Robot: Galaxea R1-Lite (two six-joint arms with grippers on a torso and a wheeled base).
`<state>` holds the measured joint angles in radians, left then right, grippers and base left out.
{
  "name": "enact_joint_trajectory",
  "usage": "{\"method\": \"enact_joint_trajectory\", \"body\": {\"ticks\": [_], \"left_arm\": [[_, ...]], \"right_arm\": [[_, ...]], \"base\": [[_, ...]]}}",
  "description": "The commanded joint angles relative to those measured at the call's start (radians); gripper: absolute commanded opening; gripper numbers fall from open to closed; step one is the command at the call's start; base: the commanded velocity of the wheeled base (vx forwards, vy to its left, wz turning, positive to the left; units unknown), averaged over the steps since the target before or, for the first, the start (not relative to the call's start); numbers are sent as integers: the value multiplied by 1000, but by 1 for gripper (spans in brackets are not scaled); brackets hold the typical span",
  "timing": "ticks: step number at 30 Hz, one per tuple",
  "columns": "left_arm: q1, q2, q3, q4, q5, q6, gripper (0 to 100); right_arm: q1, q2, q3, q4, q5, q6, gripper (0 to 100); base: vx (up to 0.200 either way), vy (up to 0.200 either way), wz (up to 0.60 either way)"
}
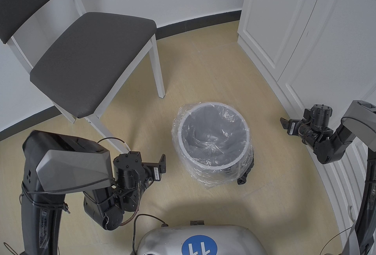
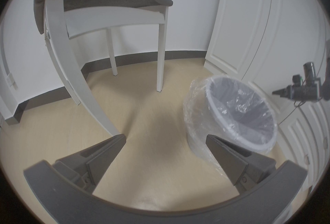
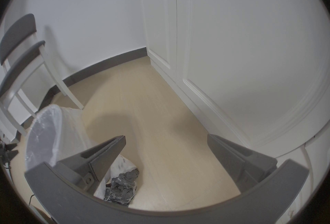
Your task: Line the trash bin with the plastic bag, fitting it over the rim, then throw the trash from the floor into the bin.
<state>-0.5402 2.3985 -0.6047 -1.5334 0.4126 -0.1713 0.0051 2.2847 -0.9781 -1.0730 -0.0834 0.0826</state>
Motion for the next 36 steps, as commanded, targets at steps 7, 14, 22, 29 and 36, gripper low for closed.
{"method": "enact_joint_trajectory", "body": {"ticks": [7, 14, 22, 29, 36], "left_arm": [[-14, -202, 152, -1, 6, -103, 100], [-7, -272, 167, -1, 26, -105, 100], [-1, -315, 200, -2, 26, -108, 100], [-1, -337, 210, -2, 26, -108, 100], [-1, -340, 217, -2, 26, -108, 100]], "right_arm": [[159, 87, -260, 346, -156, 281, 100], [211, 133, -346, 427, -188, 388, 100], [271, 141, -332, 430, -190, 430, 100], [289, 148, -314, 429, -190, 430, 100], [317, 150, -292, 427, -190, 430, 100]], "base": [[0, 0, 0], [0, 0, 0], [0, 0, 0], [0, 0, 0], [0, 0, 0]]}}
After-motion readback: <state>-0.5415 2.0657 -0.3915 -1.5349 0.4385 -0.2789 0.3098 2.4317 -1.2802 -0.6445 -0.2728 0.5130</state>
